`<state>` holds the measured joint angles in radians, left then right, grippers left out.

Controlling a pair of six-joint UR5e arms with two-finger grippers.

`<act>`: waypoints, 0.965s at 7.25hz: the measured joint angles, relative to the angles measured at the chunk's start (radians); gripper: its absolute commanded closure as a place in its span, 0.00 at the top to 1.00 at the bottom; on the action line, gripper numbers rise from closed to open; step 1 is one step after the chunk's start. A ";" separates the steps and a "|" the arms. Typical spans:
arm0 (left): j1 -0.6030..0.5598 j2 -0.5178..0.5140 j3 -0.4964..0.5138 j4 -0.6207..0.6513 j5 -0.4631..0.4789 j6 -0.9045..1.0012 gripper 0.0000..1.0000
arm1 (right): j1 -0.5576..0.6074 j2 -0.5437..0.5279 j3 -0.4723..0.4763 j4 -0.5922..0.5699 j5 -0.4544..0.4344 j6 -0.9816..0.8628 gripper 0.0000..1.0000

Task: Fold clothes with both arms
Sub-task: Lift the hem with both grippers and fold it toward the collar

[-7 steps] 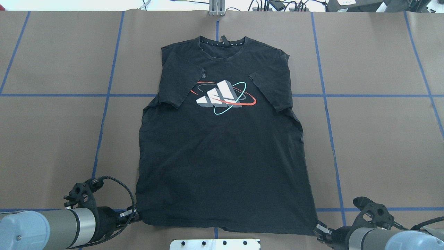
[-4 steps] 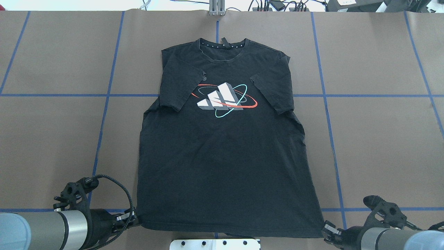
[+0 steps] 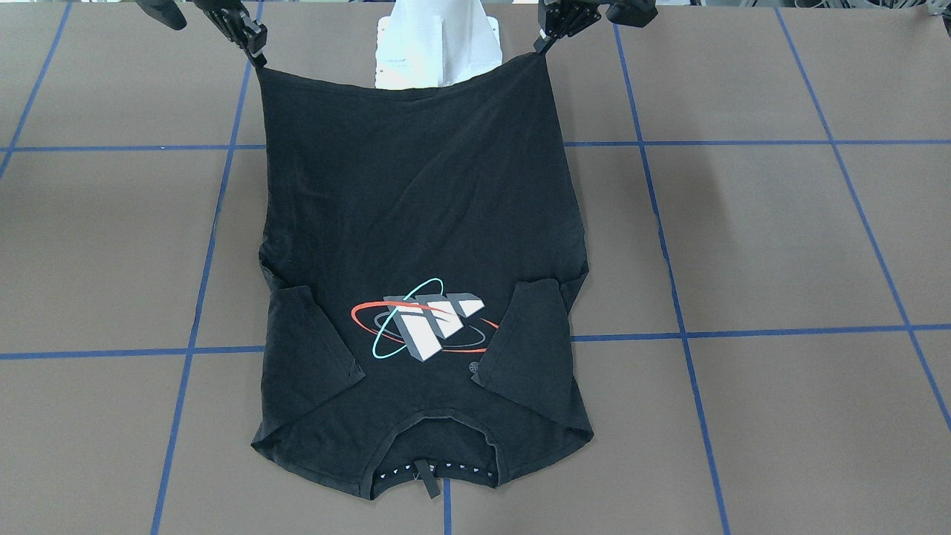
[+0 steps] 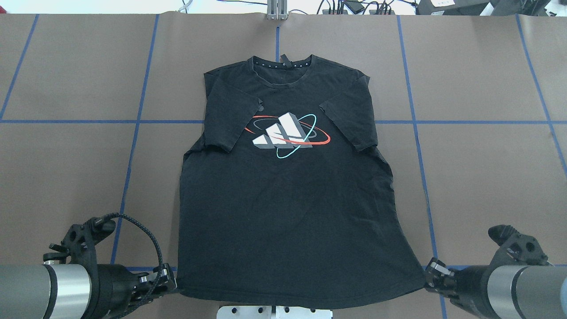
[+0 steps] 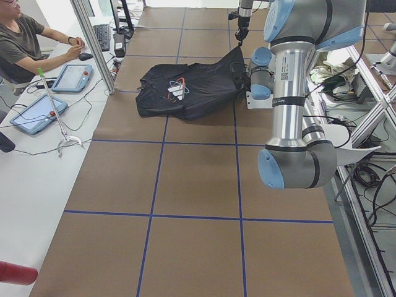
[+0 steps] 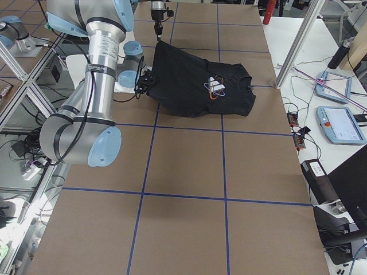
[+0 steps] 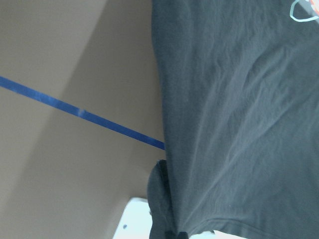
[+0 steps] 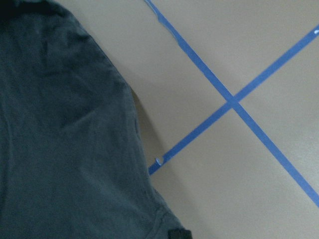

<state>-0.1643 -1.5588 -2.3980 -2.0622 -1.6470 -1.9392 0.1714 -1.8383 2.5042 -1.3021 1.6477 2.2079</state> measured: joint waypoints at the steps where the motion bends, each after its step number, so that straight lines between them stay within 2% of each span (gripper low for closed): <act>1: -0.079 -0.042 0.020 0.005 -0.021 0.012 0.00 | 0.144 0.086 -0.016 -0.076 0.098 -0.068 0.00; 3: -0.280 -0.147 0.124 0.040 -0.111 0.089 0.00 | 0.414 0.399 -0.120 -0.399 0.261 -0.265 0.00; 4: -0.369 -0.197 0.201 0.050 -0.151 0.151 0.00 | 0.514 0.508 -0.194 -0.507 0.311 -0.361 0.00; 5: -0.443 -0.245 0.283 0.054 -0.171 0.209 0.00 | 0.598 0.580 -0.289 -0.550 0.346 -0.454 0.00; 7: -0.548 -0.364 0.463 0.050 -0.181 0.289 0.00 | 0.706 0.724 -0.540 -0.543 0.373 -0.594 0.00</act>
<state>-0.7124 -1.9228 -1.9350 -2.0121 -1.8284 -1.6498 0.8773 -1.1143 1.9645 -1.8448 2.0205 1.6136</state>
